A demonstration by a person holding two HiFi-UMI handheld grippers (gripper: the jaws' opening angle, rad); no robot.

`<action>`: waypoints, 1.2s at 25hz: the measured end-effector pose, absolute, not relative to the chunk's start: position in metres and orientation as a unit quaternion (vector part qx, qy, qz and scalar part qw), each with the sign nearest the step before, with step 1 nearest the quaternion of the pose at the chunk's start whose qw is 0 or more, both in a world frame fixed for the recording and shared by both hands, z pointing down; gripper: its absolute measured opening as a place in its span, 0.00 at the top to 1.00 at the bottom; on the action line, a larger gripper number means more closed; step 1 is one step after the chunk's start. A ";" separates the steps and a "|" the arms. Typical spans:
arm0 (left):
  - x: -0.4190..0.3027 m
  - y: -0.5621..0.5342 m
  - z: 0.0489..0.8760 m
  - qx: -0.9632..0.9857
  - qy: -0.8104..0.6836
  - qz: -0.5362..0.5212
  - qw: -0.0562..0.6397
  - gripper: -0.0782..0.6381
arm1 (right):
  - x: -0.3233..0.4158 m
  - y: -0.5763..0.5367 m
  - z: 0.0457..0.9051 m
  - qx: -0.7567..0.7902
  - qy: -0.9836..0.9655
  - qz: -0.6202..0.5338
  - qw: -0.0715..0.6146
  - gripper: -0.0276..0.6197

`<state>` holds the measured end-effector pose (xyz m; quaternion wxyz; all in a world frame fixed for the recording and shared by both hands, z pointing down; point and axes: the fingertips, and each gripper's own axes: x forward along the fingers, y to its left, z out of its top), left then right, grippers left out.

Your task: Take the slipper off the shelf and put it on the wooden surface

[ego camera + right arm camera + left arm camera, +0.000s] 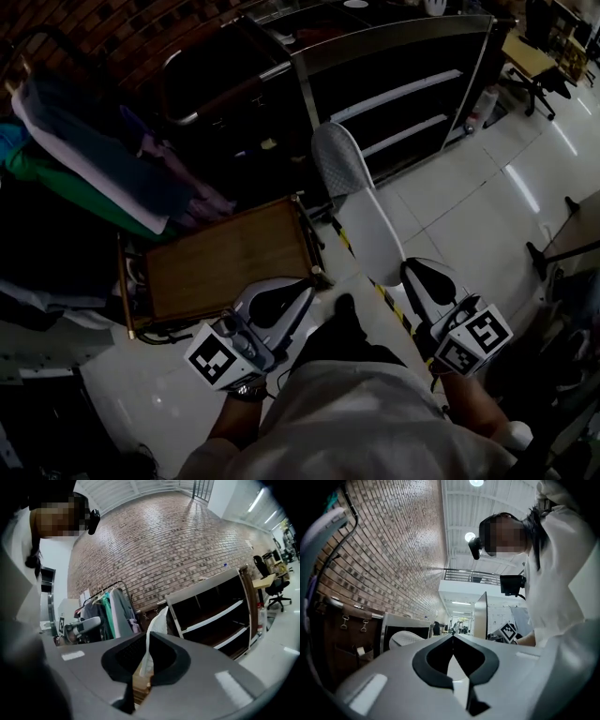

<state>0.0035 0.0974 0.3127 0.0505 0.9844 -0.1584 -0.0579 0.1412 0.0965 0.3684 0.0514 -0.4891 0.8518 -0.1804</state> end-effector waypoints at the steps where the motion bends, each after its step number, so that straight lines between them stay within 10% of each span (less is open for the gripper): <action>1: -0.002 0.110 0.315 0.983 -0.168 -0.054 0.054 0.89 | 0.133 0.106 0.371 -0.480 0.857 -0.182 0.050 0.92; 30: -0.433 0.091 0.317 0.943 -0.326 -0.059 0.035 0.89 | -0.204 0.032 0.615 -0.462 0.789 -0.401 0.045 0.92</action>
